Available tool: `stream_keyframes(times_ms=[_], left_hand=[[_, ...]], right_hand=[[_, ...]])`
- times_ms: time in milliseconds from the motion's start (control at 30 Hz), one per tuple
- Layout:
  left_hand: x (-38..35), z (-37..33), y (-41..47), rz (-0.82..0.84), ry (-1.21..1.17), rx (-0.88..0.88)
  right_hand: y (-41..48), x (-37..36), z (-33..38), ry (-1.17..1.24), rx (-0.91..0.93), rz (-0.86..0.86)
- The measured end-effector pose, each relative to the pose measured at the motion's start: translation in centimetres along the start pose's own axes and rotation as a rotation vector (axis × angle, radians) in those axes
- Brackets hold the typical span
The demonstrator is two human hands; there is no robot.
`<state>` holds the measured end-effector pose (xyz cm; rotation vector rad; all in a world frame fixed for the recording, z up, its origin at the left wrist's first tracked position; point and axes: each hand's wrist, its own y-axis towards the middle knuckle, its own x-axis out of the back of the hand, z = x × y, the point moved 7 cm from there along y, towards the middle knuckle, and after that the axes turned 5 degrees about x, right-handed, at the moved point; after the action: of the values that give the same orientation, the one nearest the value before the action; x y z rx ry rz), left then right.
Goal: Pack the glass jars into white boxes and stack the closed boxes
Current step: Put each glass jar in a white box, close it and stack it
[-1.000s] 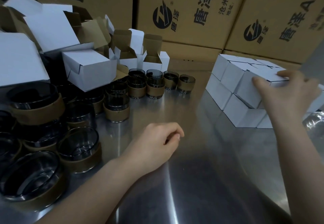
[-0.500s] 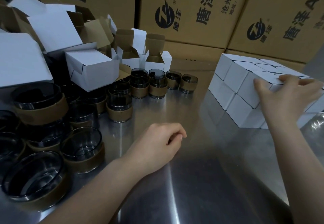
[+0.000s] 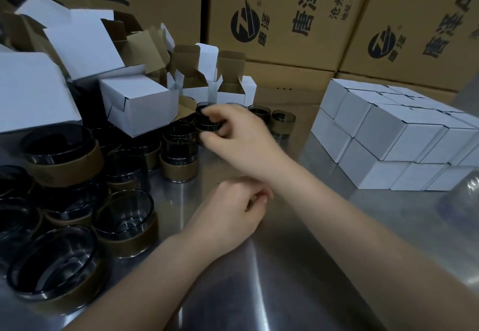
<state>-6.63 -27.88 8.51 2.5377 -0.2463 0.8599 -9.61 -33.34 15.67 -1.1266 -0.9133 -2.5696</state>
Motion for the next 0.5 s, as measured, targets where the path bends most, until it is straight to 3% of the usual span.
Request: stream_keyframes(times_ms=[133, 300, 500], left_hand=[[0.2, 0.5, 0.0, 0.021, 0.011, 0.039], [0.6, 0.5, 0.0, 0.029, -0.009, 0.060], [1.4, 1.0, 0.1, -0.057, -0.008, 0.085]], right_hand=[[4.5, -3.7, 0.4, 0.295, -0.174, 0.055], [8.5, -5.7, -0.1, 0.496, -0.308, 0.053], [10.0, -6.7, -0.5, 0.456, -0.324, 0.040]])
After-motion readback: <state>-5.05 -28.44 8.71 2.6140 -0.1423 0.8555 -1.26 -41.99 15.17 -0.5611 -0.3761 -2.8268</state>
